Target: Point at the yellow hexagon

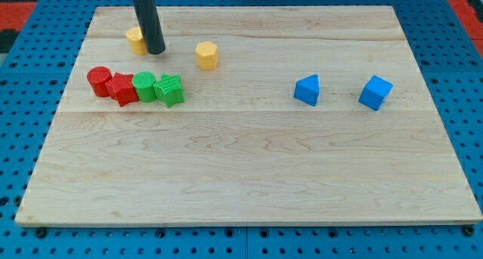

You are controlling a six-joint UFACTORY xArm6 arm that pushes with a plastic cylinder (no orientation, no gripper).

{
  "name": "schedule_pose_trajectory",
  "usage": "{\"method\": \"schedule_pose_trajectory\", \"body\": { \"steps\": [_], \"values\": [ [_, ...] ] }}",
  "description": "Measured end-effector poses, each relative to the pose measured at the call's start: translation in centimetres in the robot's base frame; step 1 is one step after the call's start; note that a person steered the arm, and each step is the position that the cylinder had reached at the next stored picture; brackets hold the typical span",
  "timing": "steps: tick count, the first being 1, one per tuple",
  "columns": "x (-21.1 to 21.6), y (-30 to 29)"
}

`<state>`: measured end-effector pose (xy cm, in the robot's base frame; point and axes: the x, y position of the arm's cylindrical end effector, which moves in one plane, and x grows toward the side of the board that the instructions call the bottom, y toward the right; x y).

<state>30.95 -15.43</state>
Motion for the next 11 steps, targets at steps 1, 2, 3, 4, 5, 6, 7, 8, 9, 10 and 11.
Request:
{"method": "schedule_pose_trajectory", "body": {
  "steps": [1,2,3,4,5,6,7,8,9,10,11],
  "values": [
    [-1.4,-3.5],
    [-4.3,-6.4],
    [-5.9,-6.7],
    [-5.9,-5.0],
    [-6.3,-1.3],
    [-7.6,1.9],
    [-9.2,4.2],
    [-9.6,5.7],
    [-8.4,7.6],
    [-5.7,9.1],
    [-3.6,10.5]
  ]
}}
